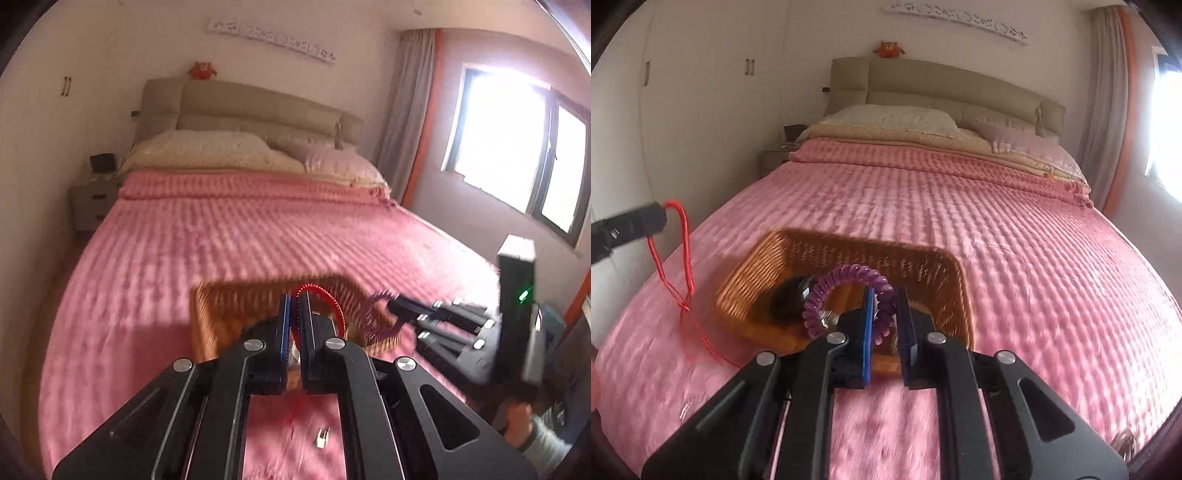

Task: Organize jewelry
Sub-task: 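Lower the red bracelet and purple coil into the basket and release both, then grasp the clear crystal bracelet with the left tool while the right tool grasps the blue clip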

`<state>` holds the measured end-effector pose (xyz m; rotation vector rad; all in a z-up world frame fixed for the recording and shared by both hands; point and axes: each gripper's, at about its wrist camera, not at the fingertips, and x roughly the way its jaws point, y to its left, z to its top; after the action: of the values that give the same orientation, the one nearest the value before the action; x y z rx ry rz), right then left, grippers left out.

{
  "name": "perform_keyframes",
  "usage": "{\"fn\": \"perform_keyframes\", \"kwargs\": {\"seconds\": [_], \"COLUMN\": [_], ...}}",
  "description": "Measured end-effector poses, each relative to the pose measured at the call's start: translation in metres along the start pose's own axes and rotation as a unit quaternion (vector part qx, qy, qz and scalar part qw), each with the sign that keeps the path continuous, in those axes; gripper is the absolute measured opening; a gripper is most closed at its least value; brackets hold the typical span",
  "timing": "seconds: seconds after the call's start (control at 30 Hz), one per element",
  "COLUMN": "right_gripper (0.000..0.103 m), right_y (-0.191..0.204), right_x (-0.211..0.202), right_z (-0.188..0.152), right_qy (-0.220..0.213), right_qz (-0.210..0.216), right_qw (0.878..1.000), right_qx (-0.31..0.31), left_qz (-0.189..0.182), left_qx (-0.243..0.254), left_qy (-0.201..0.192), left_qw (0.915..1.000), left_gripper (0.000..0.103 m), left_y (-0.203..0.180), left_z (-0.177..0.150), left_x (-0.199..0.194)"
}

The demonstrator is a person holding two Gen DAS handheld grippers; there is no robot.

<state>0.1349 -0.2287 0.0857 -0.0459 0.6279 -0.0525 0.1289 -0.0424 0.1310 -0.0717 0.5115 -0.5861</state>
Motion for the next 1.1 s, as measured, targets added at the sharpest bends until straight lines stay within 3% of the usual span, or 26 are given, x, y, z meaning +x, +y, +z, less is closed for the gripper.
{"fn": "perform_keyframes", "kwargs": {"seconds": [0.13, 0.3, 0.37, 0.5, 0.57, 0.63, 0.73, 0.97, 1.1], "right_gripper": [0.01, 0.01, 0.01, 0.01, 0.01, 0.015, 0.036, 0.036, 0.036], "right_y": [-0.018, -0.036, -0.036, -0.03, -0.03, -0.031, -0.031, -0.017, -0.005], "right_x": [0.042, 0.1, 0.116, 0.126, 0.127, 0.124, 0.108, 0.02, -0.034], "right_z": [0.012, 0.007, 0.001, -0.006, -0.008, -0.008, -0.005, -0.005, -0.029], "right_qy": [0.036, 0.104, 0.129, 0.144, 0.15, 0.152, 0.137, 0.08, 0.062], "right_qz": [0.005, 0.01, 0.012, 0.006, 0.006, 0.012, 0.013, 0.036, 0.052], "right_qw": [0.999, 0.992, 0.988, 0.987, 0.986, 0.985, 0.988, 0.995, 0.996], "right_qx": [0.032, 0.076, 0.08, 0.072, 0.075, 0.075, 0.075, 0.056, 0.042], "left_qz": [0.006, 0.036, 0.065, 0.084, 0.082, 0.078, 0.068, 0.045, 0.032], "left_qx": [-0.014, -0.058, -0.056, -0.033, -0.029, -0.027, -0.017, -0.01, -0.016], "left_qy": [0.012, 0.058, 0.084, 0.115, 0.117, 0.111, 0.089, 0.033, 0.016], "left_qw": [0.9998, 0.9959, 0.9928, 0.9893, 0.9893, 0.9904, 0.9935, 0.9984, 0.9992], "left_gripper": [0.002, 0.002, 0.002, 0.003, 0.015, 0.048, 0.049, 0.05, 0.05], "left_y": [0.011, 0.041, 0.049, 0.049, 0.048, 0.046, 0.039, 0.017, 0.012], "left_z": [0.017, 0.005, -0.005, -0.021, -0.024, -0.024, -0.019, -0.022, -0.042], "left_x": [0.048, 0.116, 0.136, 0.153, 0.149, 0.138, 0.112, 0.014, -0.038]}}
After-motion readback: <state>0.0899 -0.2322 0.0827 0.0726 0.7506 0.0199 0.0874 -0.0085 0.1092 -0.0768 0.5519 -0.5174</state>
